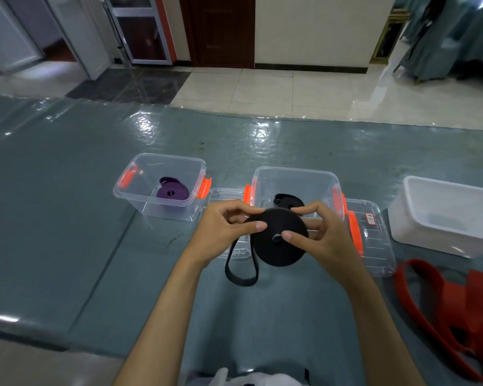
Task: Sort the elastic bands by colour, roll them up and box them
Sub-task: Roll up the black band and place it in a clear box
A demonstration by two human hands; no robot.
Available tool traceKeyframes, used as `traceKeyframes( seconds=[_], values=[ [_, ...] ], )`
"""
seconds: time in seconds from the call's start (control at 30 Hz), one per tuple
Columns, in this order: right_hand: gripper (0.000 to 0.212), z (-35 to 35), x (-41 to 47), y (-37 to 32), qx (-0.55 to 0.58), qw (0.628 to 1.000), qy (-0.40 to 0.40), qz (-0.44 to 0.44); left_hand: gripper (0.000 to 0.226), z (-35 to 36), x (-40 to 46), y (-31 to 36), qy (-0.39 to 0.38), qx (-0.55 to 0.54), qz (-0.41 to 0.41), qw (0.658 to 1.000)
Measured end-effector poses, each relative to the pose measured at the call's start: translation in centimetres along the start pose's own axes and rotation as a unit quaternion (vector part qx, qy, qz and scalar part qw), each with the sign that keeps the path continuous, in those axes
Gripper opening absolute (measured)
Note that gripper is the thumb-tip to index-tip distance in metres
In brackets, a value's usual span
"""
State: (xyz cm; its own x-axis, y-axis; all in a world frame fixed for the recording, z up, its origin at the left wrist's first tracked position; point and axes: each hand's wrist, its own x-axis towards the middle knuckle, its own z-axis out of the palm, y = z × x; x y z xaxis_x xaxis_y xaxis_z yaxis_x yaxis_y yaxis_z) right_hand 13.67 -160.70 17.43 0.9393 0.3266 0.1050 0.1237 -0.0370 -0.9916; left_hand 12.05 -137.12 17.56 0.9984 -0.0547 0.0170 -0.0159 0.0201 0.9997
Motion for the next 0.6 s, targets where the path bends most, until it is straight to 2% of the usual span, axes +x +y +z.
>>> traceKeyframes(
  seconds=[0.1,0.17,0.27,0.37,0.5,0.6],
  values=[
    [0.047,-0.40,0.15,-0.10,0.005,1.000,-0.017,0.022,0.021,0.86,-0.07,-0.33,0.033,0.009,-0.007,0.999],
    [0.054,-0.67,0.20,-0.22,-0.003,1.000,-0.016,0.001,0.020,1.12,-0.17,-0.58,0.040,0.008,-0.013,0.999],
    [0.044,-0.72,-0.04,-0.15,0.005,0.999,0.015,-0.035,0.028,0.87,-0.39,-0.72,0.004,-0.019,-0.023,1.000],
    [0.039,-0.60,-0.18,-0.01,0.001,0.999,0.033,-0.027,0.038,0.70,-0.45,-0.52,-0.030,-0.023,-0.027,0.999],
    [0.041,-0.74,0.13,0.05,-0.028,0.999,0.017,0.001,0.030,0.88,-0.31,-0.28,-0.024,0.000,-0.008,1.000],
    [0.042,-1.01,0.17,0.11,-0.046,0.999,-0.001,-0.013,0.025,1.08,-0.42,-0.72,-0.020,0.010,-0.008,1.000]
  ],
)
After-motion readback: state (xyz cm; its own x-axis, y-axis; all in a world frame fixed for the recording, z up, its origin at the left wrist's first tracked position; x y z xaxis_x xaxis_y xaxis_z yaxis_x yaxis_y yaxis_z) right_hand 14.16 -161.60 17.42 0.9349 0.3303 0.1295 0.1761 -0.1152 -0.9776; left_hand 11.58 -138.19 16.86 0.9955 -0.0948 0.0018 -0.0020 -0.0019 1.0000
